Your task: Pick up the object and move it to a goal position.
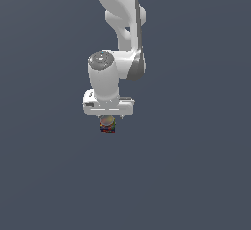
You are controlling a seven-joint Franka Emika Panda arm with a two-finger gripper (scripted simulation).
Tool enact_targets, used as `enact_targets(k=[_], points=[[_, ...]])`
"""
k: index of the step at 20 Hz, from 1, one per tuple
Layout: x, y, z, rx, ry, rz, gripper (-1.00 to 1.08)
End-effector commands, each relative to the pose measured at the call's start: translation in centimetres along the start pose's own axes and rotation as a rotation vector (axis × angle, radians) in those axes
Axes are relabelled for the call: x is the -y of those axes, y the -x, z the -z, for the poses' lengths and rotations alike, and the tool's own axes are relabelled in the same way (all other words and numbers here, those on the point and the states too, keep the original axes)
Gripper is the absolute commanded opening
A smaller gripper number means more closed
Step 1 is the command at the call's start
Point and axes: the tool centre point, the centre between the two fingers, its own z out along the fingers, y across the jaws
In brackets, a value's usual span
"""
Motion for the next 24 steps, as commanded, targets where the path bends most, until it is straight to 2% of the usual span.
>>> enact_targets(k=[1,9,19,24], points=[[-1.4,0.5,-1.0,0.002,0.001,-0.016,1.0],[-2.1,0.7,-1.7,0.005,0.002,-0.024,1.0],[-2.2,0.9,-5.9,0.004,0.002,-0.025,1.0],[-2.3,0.8,-6.6,0.004,0.002,-0.025,1.0]])
